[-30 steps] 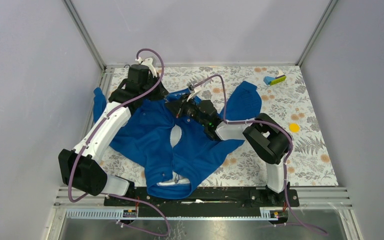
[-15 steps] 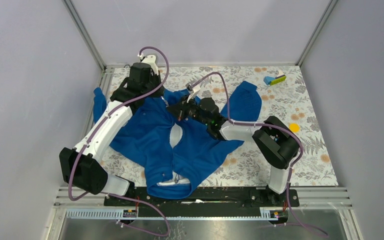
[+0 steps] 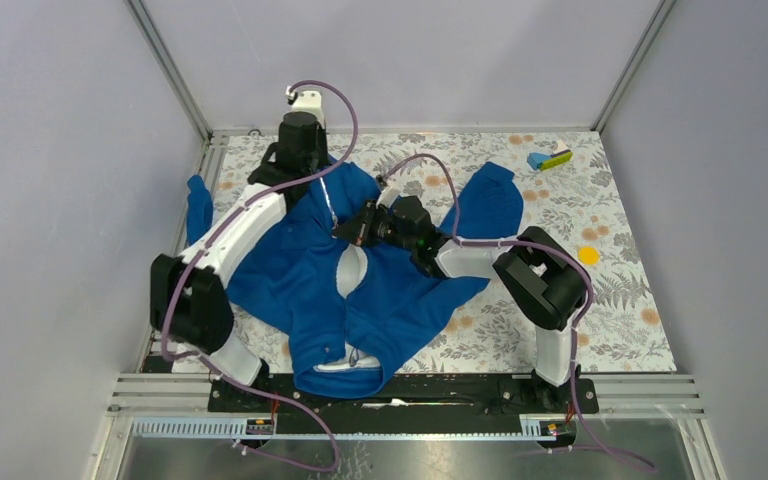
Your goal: Zip up the jacket
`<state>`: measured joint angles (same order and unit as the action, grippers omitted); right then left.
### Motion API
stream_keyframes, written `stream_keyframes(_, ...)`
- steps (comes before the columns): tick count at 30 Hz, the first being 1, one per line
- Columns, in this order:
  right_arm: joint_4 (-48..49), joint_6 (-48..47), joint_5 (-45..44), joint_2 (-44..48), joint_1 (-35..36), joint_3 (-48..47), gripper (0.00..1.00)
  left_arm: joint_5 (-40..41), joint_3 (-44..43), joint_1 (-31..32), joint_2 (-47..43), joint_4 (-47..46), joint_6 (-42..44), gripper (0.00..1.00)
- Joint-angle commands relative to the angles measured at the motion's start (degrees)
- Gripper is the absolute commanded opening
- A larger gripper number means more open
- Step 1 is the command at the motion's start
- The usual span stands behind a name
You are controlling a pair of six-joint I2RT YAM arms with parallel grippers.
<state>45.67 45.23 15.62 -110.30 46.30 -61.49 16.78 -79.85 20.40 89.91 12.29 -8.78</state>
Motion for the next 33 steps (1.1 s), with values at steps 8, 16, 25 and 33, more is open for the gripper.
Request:
stream_keyframes(8, -10.2, 32.4, 9.3, -1.0, 3.2, 6.0, 0.0, 11.4, -7.0, -1.6, 17.7, -34.1, 9.0, 0.0)
stream_keyframes(16, -19.9, 43.7, 5.8, 9.5, 9.2, 13.7, 0.0, 12.5, -12.1, -2.8, 28.1, -42.7, 14.5, 0.0)
stream_keyframes(25, -17.6, 52.7, 6.3, 15.1, 17.9, 20.3, 0.0, 12.6, -17.9, -4.9, 36.8, -48.6, 18.0, 0.0)
stream_keyframes(33, -22.5, 41.3, -1.7, 15.6, 17.1, 20.7, 0.0, 7.4, -23.6, -5.1, 35.5, -23.3, 9.7, 0.02)
